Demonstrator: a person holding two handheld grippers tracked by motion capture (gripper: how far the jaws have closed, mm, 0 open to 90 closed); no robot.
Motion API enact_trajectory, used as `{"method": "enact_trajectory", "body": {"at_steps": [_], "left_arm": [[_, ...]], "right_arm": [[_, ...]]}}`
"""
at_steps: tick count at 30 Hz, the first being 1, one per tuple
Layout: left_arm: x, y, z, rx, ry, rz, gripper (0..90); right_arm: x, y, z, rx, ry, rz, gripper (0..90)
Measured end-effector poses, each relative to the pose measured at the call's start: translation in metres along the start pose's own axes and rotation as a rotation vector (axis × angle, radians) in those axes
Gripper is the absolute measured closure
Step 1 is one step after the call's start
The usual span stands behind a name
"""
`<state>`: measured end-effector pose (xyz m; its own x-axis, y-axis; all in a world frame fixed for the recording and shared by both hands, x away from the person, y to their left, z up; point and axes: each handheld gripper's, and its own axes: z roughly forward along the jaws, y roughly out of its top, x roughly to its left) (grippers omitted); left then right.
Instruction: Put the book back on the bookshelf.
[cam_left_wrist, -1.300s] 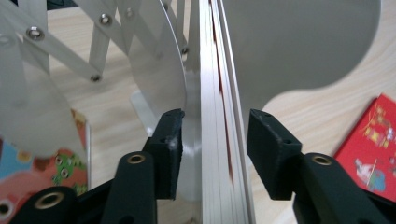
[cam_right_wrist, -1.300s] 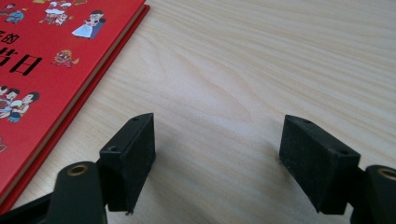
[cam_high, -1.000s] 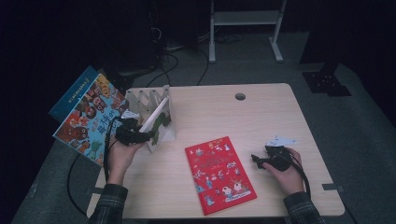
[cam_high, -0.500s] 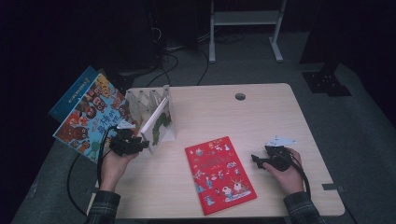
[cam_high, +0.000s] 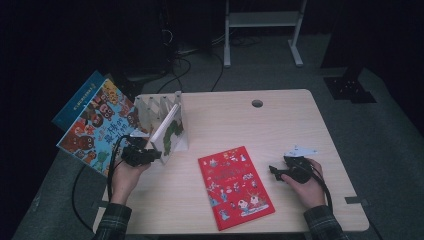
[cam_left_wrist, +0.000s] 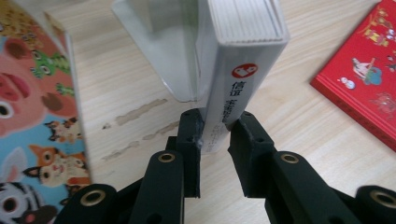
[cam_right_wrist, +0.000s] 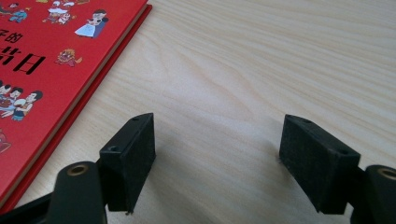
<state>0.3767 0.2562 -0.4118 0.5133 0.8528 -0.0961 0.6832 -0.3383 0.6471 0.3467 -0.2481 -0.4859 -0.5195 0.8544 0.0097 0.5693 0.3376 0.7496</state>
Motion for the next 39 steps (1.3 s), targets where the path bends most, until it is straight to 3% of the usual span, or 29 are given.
{"method": "enact_trajectory", "body": {"at_steps": [5, 11, 27, 34, 39], "left_arm": [[-0.010, 0.004, 0.005, -0.001, -0.032, 0.005, 71.3], [-0.022, 0.012, 0.012, 0.005, -0.027, 0.044, 70.5], [-0.051, 0.032, 0.033, -0.018, -0.062, 0.077, 67.3], [-0.051, 0.032, 0.036, -0.038, -0.076, 0.069, 64.7], [-0.049, 0.028, 0.034, -0.043, -0.084, 0.074, 57.5]], "right_arm": [[0.000, 0.000, 0.000, 0.000, 0.000, 0.000, 25.8], [0.000, 0.000, 0.000, 0.000, 0.001, -0.001, 25.8], [0.000, 0.000, 0.000, 0.000, 0.001, -0.001, 25.8], [0.000, 0.000, 0.000, 0.000, 0.001, -0.003, 25.9], [0.000, 0.000, 0.000, 0.000, 0.004, -0.003, 25.9]]}}
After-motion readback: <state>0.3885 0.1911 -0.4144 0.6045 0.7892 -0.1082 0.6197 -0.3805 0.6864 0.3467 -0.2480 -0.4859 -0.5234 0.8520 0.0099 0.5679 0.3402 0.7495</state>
